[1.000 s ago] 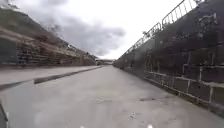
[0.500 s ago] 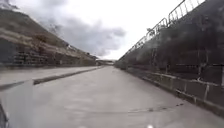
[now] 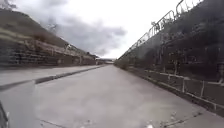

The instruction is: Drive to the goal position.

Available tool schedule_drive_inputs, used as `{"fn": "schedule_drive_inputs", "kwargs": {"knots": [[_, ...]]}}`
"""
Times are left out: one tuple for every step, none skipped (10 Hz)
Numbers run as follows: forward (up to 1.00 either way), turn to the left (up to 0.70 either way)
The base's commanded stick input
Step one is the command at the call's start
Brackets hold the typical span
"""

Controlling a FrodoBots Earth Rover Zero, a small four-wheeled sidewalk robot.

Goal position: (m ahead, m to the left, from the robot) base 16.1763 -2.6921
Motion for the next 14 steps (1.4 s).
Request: {"fn": "schedule_drive_inputs", "kwargs": {"knots": [[0.70,0.00],[0.70,0.00],[0.70,0.00],[0.70,0.00],[0.70,0.00],[0.70,0.00],[0.70,0.00],[0.70,0.00],[0.70,0.00],[0.70,0.00],[0.70,0.00],[0.70,0.00],[0.70,0.00],[0.70,0.00]]}}
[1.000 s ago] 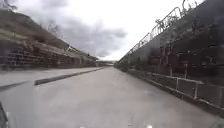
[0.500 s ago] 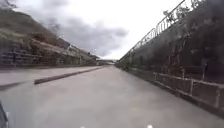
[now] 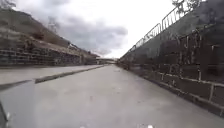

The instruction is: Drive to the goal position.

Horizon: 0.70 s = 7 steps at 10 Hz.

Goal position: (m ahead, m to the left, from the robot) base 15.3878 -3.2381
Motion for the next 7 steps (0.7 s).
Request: {"fn": "schedule_drive_inputs", "kwargs": {"knots": [[0.70,0.00],[0.70,0.00],[0.70,0.00],[0.70,0.00],[0.70,0.00],[0.70,0.00],[0.70,0.00]]}}
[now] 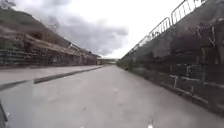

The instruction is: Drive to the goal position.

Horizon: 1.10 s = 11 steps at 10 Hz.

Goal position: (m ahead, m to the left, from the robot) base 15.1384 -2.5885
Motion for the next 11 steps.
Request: {"fn": "schedule_drive_inputs", "kwargs": {"knots": [[0.70,0.00],[0.70,0.00],[0.70,0.00],[0.70,0.00],[0.70,0.00],[0.70,0.00],[0.70,0.00],[0.70,0.00],[0.70,0.00],[0.70,0.00],[0.70,0.00]]}}
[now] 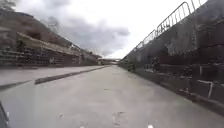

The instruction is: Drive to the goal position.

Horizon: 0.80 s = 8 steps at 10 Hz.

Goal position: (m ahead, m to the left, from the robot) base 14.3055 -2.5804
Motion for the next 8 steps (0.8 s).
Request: {"fn": "schedule_drive_inputs", "kwargs": {"knots": [[0.70,0.00],[0.70,0.00],[0.70,0.00],[0.70,0.00],[0.70,0.00],[0.70,0.00],[0.70,0.00],[0.70,0.00]]}}
